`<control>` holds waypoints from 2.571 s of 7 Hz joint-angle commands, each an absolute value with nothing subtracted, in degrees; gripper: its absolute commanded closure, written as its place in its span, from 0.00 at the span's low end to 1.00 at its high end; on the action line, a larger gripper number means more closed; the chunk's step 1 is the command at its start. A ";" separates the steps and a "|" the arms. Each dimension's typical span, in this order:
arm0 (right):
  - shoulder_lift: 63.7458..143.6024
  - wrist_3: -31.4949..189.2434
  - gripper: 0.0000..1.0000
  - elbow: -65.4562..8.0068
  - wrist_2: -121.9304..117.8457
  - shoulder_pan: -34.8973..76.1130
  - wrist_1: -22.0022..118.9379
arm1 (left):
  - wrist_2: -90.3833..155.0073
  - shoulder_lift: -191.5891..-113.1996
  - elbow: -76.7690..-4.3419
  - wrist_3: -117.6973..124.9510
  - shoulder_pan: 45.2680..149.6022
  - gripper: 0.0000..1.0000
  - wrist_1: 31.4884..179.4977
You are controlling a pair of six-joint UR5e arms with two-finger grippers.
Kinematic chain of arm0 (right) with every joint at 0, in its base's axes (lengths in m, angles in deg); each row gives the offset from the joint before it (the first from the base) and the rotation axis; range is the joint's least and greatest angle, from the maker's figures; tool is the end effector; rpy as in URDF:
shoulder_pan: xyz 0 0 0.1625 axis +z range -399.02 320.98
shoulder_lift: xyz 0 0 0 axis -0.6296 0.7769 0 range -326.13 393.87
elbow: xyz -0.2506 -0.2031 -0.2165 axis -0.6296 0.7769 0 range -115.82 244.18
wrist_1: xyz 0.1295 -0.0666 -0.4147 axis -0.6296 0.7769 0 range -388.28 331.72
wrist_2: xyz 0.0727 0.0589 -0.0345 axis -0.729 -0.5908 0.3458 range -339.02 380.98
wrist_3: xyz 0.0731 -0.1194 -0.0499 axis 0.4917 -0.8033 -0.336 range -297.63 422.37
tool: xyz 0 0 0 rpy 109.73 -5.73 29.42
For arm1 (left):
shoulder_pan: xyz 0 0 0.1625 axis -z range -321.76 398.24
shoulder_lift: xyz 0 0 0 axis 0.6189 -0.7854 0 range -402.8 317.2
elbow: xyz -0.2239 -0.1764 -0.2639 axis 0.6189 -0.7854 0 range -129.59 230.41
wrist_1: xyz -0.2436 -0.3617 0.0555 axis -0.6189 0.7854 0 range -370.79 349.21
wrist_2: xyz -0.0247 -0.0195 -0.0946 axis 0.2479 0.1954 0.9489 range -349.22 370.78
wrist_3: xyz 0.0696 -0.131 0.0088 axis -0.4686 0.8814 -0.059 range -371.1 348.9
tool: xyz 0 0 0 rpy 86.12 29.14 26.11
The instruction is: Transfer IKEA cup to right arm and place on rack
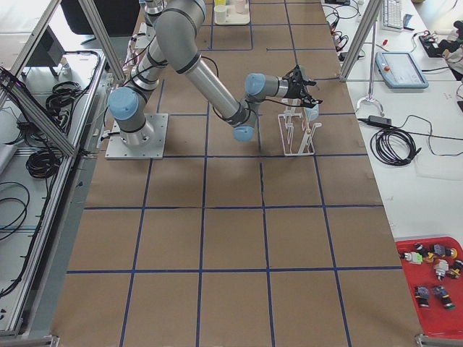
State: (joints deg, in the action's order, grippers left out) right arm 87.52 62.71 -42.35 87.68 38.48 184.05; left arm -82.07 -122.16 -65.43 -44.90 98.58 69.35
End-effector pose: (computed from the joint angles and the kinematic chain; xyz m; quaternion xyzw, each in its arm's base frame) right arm 0.0477 -0.6721 0.1869 -0.0244 0.8128 -0.5723 0.1059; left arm 0.0974 -0.4255 0.2774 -0.0373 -0.9979 -0.0527 0.0034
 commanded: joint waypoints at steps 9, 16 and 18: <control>98.20 90.78 0.00 -42.25 73.71 47.01 180.75 | -82.03 -132.52 -82.12 -44.42 95.54 0.05 42.14; 98.64 136.98 0.00 -42.17 73.36 55.62 179.93 | -82.56 -131.66 -81.17 -44.85 95.54 1.00 42.83; 98.12 141.01 0.00 -42.17 72.58 56.60 180.37 | -82.56 -128.86 -76.10 -44.77 95.72 1.00 49.10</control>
